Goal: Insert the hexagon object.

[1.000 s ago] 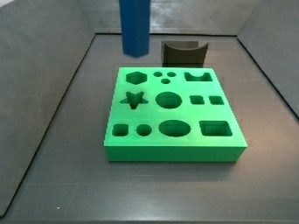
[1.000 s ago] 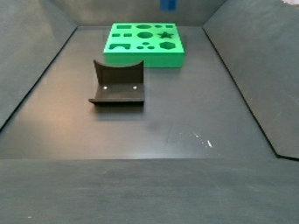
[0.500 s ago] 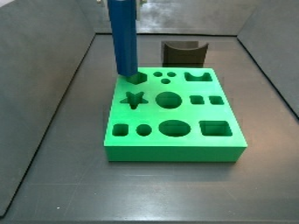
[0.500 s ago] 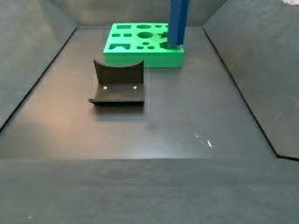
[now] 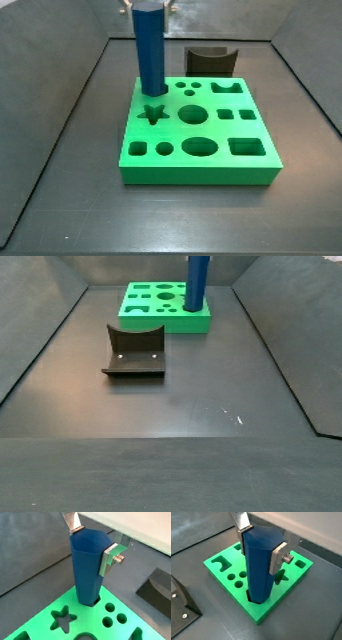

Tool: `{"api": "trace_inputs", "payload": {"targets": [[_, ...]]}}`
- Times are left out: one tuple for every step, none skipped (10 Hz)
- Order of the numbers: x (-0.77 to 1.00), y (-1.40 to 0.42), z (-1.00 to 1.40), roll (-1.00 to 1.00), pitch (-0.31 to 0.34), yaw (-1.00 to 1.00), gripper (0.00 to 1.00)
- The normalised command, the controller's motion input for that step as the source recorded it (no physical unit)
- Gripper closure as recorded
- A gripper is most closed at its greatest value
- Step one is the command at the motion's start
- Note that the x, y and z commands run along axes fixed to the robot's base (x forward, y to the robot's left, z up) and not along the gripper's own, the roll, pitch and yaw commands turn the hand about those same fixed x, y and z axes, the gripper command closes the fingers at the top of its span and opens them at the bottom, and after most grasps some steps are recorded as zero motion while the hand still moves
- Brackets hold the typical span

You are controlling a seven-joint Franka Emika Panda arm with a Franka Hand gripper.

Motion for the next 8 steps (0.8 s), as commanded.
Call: {"api": "trace_inputs", "payload": {"targets": [[0.45, 0.12, -0.28, 0.0, 0.027, -0.03, 1.0], [0.35, 0.09, -0.34, 0.0, 0.0, -0.05, 1.0], [-0.04, 0.13, -0.33, -0.02, -0.061, -0.09, 1.0], [-0.1, 0.05, -0.39, -0.03, -0.12, -0.02, 1.0], [-0.09, 0.0, -0.42, 0.0, -0.111, -0.01, 1.0], [-0.11, 0.02, -0.35, 0.12, -0.036, -0.02, 1.0], [-0.09, 0.05, -0.31, 0.19, 0.0, 0.0, 1.0], [0.0, 0.11, 0.0, -0.1, 0.0, -0.02, 1.0]]}}
